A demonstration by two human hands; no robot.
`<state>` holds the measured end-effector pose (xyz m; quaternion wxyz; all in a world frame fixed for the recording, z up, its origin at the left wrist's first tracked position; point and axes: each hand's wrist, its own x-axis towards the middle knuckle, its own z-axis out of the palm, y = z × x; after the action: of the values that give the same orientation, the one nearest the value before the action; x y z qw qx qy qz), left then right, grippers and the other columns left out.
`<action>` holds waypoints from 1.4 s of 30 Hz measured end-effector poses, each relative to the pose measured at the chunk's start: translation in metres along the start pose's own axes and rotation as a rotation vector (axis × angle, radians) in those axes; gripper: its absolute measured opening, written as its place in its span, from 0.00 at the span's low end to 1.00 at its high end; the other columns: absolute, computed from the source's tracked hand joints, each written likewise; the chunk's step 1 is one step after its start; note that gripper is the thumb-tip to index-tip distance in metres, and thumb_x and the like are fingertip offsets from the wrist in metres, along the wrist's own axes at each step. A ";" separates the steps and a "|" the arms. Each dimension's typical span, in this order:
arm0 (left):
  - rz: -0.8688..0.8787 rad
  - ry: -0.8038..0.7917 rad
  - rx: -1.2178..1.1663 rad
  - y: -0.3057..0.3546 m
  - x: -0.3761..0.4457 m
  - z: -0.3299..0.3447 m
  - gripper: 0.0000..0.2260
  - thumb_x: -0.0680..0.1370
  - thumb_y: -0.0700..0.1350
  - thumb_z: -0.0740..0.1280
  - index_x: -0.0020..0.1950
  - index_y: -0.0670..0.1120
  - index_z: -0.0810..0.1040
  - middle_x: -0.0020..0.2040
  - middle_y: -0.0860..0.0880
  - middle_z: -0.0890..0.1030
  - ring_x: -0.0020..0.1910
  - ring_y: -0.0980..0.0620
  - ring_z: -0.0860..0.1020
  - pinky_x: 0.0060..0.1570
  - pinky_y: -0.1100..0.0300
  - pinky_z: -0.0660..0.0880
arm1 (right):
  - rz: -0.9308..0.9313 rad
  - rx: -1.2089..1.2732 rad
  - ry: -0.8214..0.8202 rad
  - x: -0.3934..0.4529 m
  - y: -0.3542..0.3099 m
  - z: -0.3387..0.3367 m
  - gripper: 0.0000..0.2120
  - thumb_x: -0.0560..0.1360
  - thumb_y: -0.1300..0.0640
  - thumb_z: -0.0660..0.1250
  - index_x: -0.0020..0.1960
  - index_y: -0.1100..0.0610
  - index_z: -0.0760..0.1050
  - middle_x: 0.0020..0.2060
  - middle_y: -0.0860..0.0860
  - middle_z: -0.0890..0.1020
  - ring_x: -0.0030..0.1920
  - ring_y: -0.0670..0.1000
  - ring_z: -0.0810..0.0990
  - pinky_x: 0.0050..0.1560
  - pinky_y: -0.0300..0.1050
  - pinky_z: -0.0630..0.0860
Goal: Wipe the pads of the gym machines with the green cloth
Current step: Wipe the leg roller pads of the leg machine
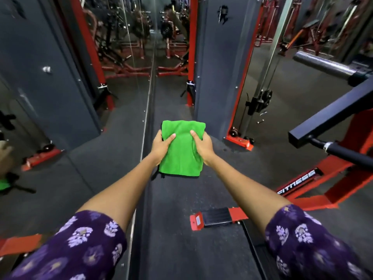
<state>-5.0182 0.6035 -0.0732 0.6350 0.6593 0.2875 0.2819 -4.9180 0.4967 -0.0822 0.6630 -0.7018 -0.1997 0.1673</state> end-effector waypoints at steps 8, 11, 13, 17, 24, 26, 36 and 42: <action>-0.163 -0.083 -0.057 -0.006 0.135 0.023 0.11 0.80 0.52 0.61 0.56 0.45 0.71 0.57 0.44 0.78 0.55 0.46 0.77 0.58 0.49 0.75 | 0.012 -0.072 0.154 0.117 0.001 0.020 0.16 0.78 0.49 0.63 0.62 0.55 0.74 0.58 0.53 0.80 0.60 0.55 0.77 0.64 0.55 0.71; -0.201 -0.152 -0.106 -0.003 0.185 0.033 0.10 0.81 0.49 0.60 0.56 0.44 0.72 0.56 0.44 0.78 0.51 0.47 0.78 0.55 0.50 0.76 | 0.000 -0.076 0.163 0.171 0.006 0.020 0.16 0.78 0.50 0.63 0.62 0.56 0.74 0.58 0.53 0.80 0.60 0.55 0.77 0.64 0.54 0.71; -0.170 -0.164 -0.074 0.000 0.219 0.039 0.11 0.80 0.44 0.63 0.61 0.42 0.71 0.56 0.44 0.78 0.51 0.48 0.78 0.54 0.51 0.76 | 0.002 -0.067 0.186 0.207 0.008 0.020 0.16 0.78 0.50 0.64 0.62 0.57 0.74 0.58 0.54 0.80 0.60 0.55 0.77 0.64 0.54 0.71; -0.048 -0.132 0.047 0.009 0.297 0.057 0.09 0.78 0.39 0.66 0.57 0.43 0.71 0.54 0.45 0.77 0.52 0.49 0.76 0.55 0.53 0.75 | 0.008 -0.059 0.175 0.282 0.007 0.023 0.16 0.78 0.50 0.64 0.61 0.58 0.75 0.57 0.54 0.80 0.59 0.55 0.78 0.63 0.54 0.72; 0.111 -0.087 0.180 0.015 0.420 0.115 0.08 0.78 0.42 0.66 0.55 0.45 0.71 0.52 0.46 0.77 0.53 0.46 0.77 0.57 0.49 0.74 | -0.026 -0.256 0.213 0.400 -0.008 0.003 0.18 0.79 0.47 0.60 0.63 0.56 0.75 0.60 0.54 0.79 0.61 0.57 0.75 0.61 0.49 0.71; 0.138 -0.096 0.194 0.014 0.451 0.137 0.09 0.79 0.42 0.65 0.57 0.43 0.71 0.51 0.48 0.76 0.51 0.49 0.75 0.53 0.55 0.73 | -0.031 -0.292 0.225 0.434 -0.003 -0.007 0.19 0.79 0.46 0.60 0.64 0.56 0.74 0.61 0.54 0.79 0.62 0.58 0.75 0.61 0.50 0.71; 0.289 -0.322 0.402 0.015 0.621 0.278 0.11 0.79 0.48 0.63 0.58 0.44 0.71 0.54 0.44 0.80 0.54 0.43 0.76 0.54 0.52 0.72 | -0.028 -0.254 0.515 0.602 0.021 -0.086 0.18 0.79 0.49 0.61 0.63 0.57 0.75 0.59 0.55 0.80 0.62 0.57 0.76 0.63 0.49 0.70; 0.347 -0.581 0.336 0.039 0.708 0.392 0.09 0.80 0.44 0.62 0.57 0.41 0.70 0.54 0.43 0.78 0.54 0.43 0.76 0.50 0.54 0.70 | 0.003 -0.276 0.735 0.685 0.007 -0.159 0.17 0.79 0.49 0.61 0.62 0.58 0.75 0.59 0.56 0.80 0.61 0.57 0.76 0.59 0.45 0.70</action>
<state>-4.2503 0.8598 -0.0428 0.5160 0.8455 0.0216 0.1355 -4.2460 0.7033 -0.0580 0.5895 -0.7978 0.0316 -0.1226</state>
